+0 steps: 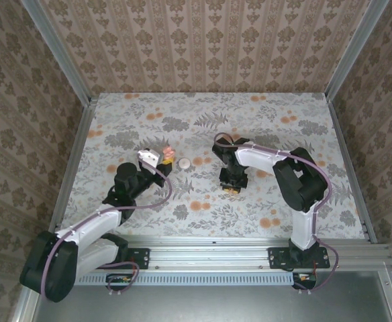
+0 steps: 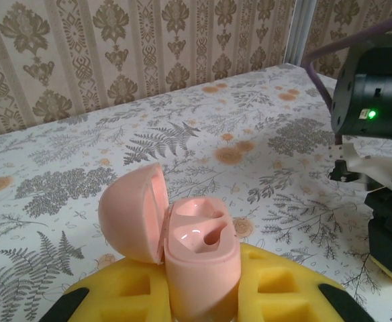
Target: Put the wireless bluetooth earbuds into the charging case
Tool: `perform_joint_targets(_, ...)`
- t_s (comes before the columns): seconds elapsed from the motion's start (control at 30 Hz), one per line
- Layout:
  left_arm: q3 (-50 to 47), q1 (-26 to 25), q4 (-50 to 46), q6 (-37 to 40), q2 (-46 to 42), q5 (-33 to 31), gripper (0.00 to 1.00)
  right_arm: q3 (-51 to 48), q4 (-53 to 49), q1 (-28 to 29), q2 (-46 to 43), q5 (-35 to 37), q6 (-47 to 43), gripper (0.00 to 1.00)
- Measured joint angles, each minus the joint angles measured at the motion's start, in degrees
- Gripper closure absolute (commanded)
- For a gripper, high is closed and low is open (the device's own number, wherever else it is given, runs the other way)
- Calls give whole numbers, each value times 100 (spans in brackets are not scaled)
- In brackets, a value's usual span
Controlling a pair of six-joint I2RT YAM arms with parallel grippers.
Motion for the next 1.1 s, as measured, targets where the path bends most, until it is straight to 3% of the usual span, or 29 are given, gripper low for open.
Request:
perform_joint_targets(0.33, 33, -57, -33, -52, 533, 144, 91, -940, 1290, -2, -732, 219, -142, 82)
perform_joint_targets(0.7, 533, -575, -57, -46, 1373, 190, 92, -1880, 2603, 17, -1657, 302, -350, 82)
perform_joint_targets(1.1, 870, -807, 372, -50, 2470, 437, 92, -2535, 3646, 195, -2424, 293, -612, 81)
